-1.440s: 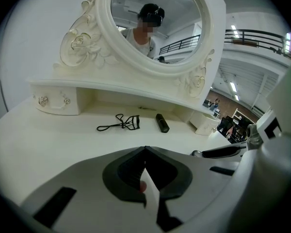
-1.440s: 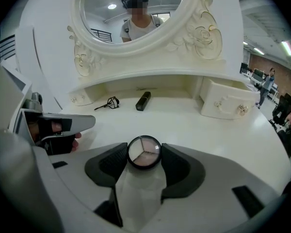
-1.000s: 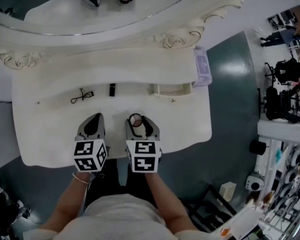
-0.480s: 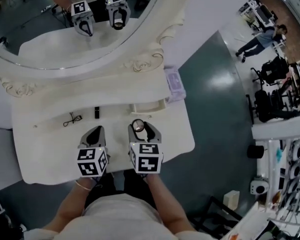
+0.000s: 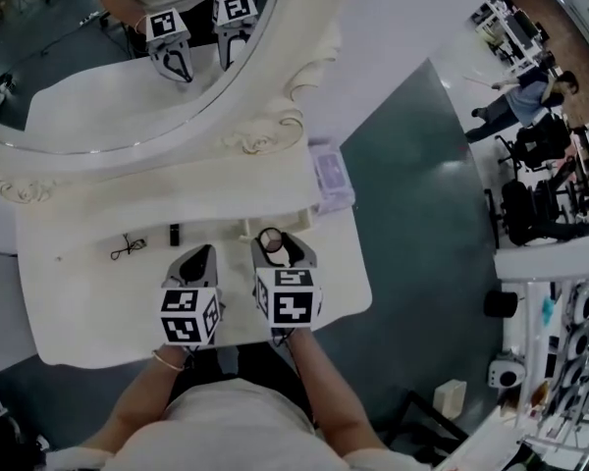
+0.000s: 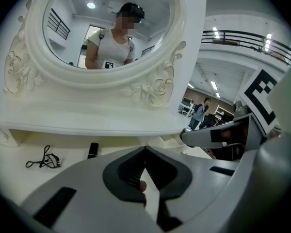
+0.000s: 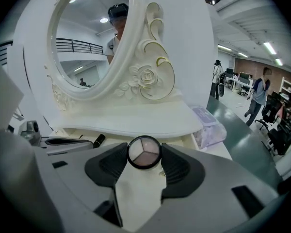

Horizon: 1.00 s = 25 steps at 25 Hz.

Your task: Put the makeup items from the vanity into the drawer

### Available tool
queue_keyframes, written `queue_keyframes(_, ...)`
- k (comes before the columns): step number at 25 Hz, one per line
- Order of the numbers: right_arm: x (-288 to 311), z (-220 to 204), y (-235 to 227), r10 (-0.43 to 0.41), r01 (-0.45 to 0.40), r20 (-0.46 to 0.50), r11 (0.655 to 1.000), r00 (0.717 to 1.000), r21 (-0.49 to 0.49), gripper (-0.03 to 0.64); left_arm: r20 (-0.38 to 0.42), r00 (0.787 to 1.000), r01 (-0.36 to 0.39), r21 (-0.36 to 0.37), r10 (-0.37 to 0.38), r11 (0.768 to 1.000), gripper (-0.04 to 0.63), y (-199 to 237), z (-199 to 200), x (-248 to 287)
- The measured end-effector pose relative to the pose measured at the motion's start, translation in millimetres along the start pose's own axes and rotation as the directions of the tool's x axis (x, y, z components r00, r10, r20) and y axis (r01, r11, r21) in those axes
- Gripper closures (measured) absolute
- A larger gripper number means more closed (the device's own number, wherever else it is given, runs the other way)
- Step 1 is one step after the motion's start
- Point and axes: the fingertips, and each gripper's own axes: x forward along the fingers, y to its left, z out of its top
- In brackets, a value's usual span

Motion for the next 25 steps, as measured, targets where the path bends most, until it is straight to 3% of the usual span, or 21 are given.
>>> queue_keyframes(10, 29.1, 0.6, -9.2, 0.073, -0.076, -0.118, 0.997, 0.99, -0.02, 0.396, -0.042, 0.999, -0.024, -0.024, 0.023, 0.999, 0.592, -0.8, -0.9, 28.7)
queue_keyframes(25, 41.1, -0.7, -3.3, 0.126, -0.129, -0.151, 0.992, 0.981, -0.014, 0.396, -0.045, 0.998, -0.039, -0.04, 0.037, 0.998, 0.592, 4.9, 3.3, 35.6)
